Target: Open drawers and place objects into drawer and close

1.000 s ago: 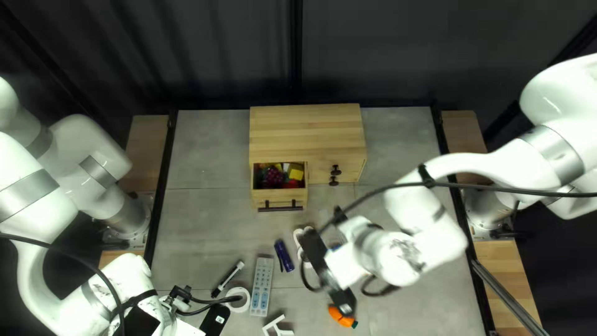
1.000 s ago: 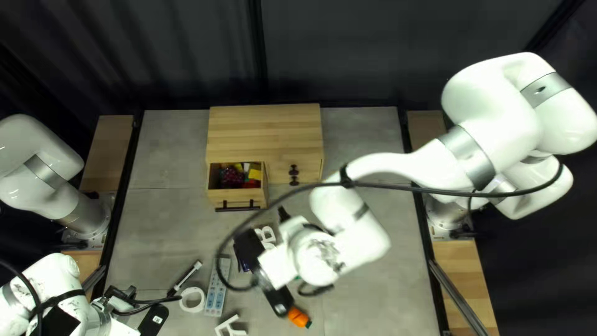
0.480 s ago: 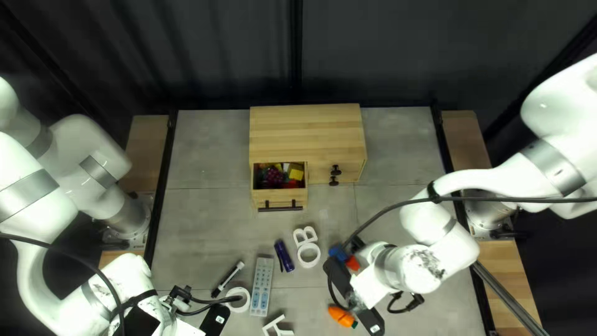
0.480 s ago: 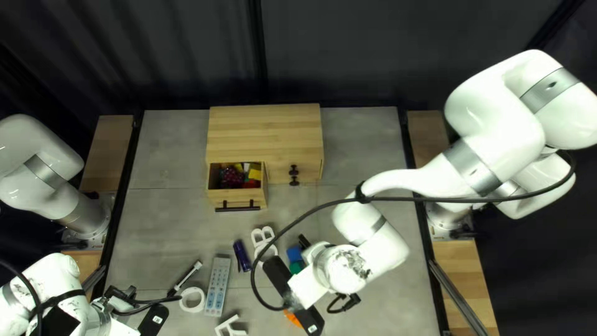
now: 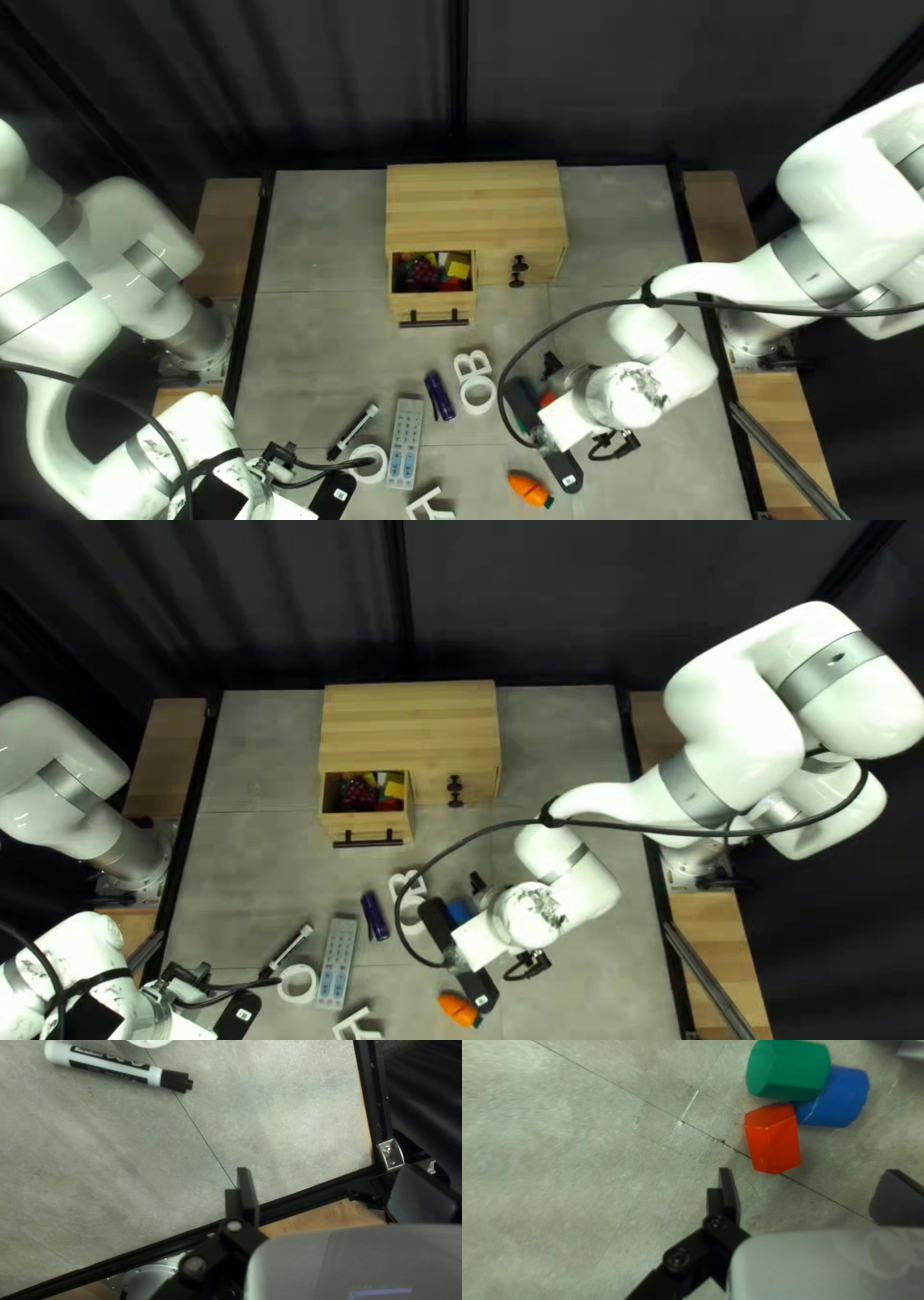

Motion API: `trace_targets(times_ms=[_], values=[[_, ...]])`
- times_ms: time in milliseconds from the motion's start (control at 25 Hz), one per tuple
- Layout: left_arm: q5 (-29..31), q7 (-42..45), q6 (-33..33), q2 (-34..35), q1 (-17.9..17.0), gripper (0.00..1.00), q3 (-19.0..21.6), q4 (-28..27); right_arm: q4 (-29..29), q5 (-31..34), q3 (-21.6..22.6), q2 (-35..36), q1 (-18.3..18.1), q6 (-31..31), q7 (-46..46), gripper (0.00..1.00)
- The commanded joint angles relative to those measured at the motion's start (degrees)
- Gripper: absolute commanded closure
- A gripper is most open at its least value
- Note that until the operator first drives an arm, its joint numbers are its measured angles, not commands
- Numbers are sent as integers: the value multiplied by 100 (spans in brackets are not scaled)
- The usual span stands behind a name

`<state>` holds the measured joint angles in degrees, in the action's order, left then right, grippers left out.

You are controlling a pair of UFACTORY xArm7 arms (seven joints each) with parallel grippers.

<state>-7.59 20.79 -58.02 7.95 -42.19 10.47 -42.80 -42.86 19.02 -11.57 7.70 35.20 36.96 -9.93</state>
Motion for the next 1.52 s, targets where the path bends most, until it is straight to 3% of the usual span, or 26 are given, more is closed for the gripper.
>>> trace_targets(times_ms=[40, 920, 960, 1000, 1040, 1080, 1520], values=[[0, 0, 0, 0, 0, 0, 0, 0, 35, -15, -13, 115, -13, -106, -62, 0], [0, 0, 0, 0, 0, 0, 0, 0, -265, -484, 133, 659, -214, -293, 520, 2], [0, 0, 0, 0, 0, 0, 0, 0, -316, -505, 143, 680, -218, -245, 543, 16], [0, 0, 0, 0, 0, 0, 0, 0, -352, -520, 149, 693, -220, -205, 559, 42], [0, 0, 0, 0, 0, 0, 0, 0, -367, -517, 149, 698, -216, -185, 556, 88], [0, 0, 0, 0, 0, 0, 0, 0, -381, -515, 151, 698, -210, -156, 552, 95], [0, 0, 0, 0, 0, 0, 0, 0, -415, -472, 171, 555, -124, 108, 437, 96]])
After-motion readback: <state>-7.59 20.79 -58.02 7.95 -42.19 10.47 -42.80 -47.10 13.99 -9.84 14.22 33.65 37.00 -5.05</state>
